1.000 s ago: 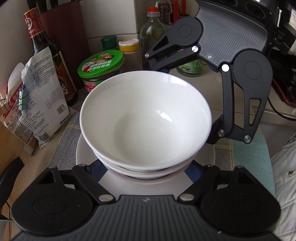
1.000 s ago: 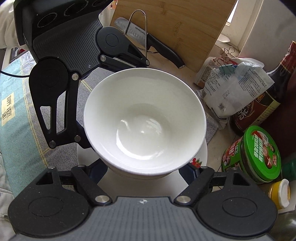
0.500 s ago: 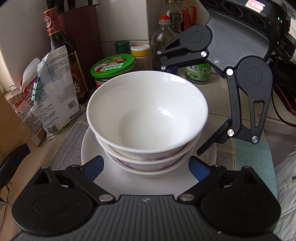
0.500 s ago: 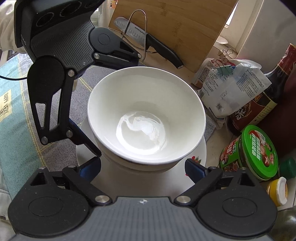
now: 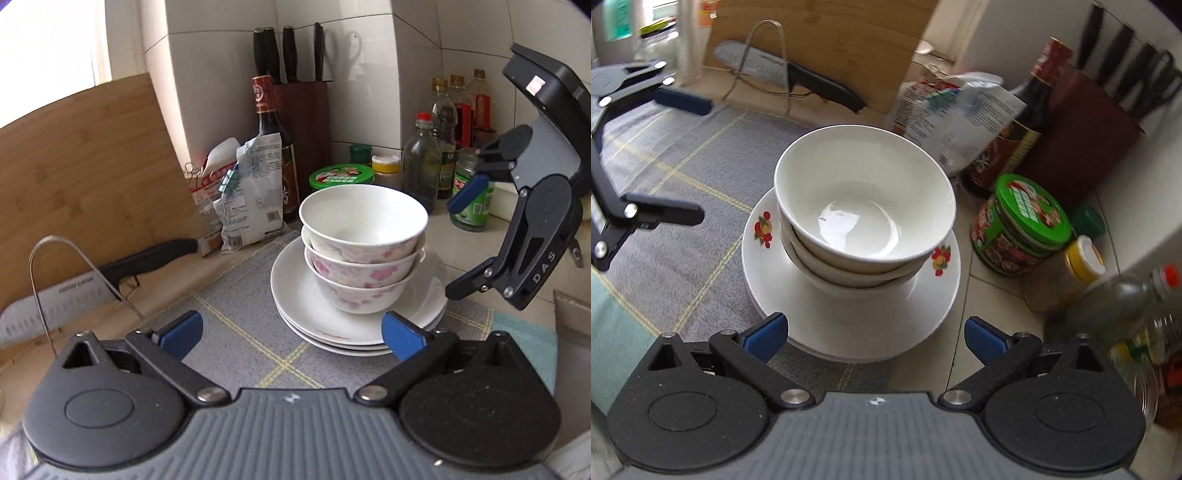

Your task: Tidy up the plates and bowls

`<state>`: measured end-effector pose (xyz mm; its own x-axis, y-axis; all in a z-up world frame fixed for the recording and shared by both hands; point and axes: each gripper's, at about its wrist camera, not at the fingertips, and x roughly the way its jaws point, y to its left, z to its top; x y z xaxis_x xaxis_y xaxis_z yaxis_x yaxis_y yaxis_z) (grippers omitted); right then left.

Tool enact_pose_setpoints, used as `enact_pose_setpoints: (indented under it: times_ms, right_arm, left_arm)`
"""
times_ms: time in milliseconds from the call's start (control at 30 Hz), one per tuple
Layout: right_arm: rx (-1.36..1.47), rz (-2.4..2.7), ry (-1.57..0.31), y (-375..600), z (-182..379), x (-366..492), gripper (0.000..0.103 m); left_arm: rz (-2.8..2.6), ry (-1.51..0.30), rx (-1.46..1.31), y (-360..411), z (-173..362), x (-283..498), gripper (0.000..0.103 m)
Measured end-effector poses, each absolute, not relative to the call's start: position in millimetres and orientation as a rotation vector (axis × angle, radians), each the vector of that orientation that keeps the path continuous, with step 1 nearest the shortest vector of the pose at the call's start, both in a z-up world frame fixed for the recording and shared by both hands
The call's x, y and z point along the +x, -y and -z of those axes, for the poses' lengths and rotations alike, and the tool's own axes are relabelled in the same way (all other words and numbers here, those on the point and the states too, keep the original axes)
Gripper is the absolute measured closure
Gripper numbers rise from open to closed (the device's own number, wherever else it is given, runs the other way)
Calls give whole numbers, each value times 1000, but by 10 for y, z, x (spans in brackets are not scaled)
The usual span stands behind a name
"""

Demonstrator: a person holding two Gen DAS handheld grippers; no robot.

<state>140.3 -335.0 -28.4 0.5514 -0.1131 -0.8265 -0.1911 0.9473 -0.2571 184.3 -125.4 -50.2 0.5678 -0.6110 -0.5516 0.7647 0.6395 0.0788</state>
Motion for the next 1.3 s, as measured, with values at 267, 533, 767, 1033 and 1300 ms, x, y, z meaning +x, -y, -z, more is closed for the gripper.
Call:
enact_pose_setpoints:
  times_ms: [267,533,767,1033,1300]
  right_arm:
    - [-23,317,-948,2942,137,870,0]
    - [168,437,-843,2666,-72,327,0]
    - [169,452,-806,2535,-182,156,0]
    - [166,446,-799,2501,-217,127,0]
    - [169,440,-789,2493,-246,118,0]
  left_arm:
    - [564,-620,223,1002,328,1393,1]
    - [548,-634,186,803,51,1034,1]
    - [526,-617,214,795,-70,917,1]
    - [523,-615,219,818,-100,870,1]
    - [512,-618,219,822,-114,877,1]
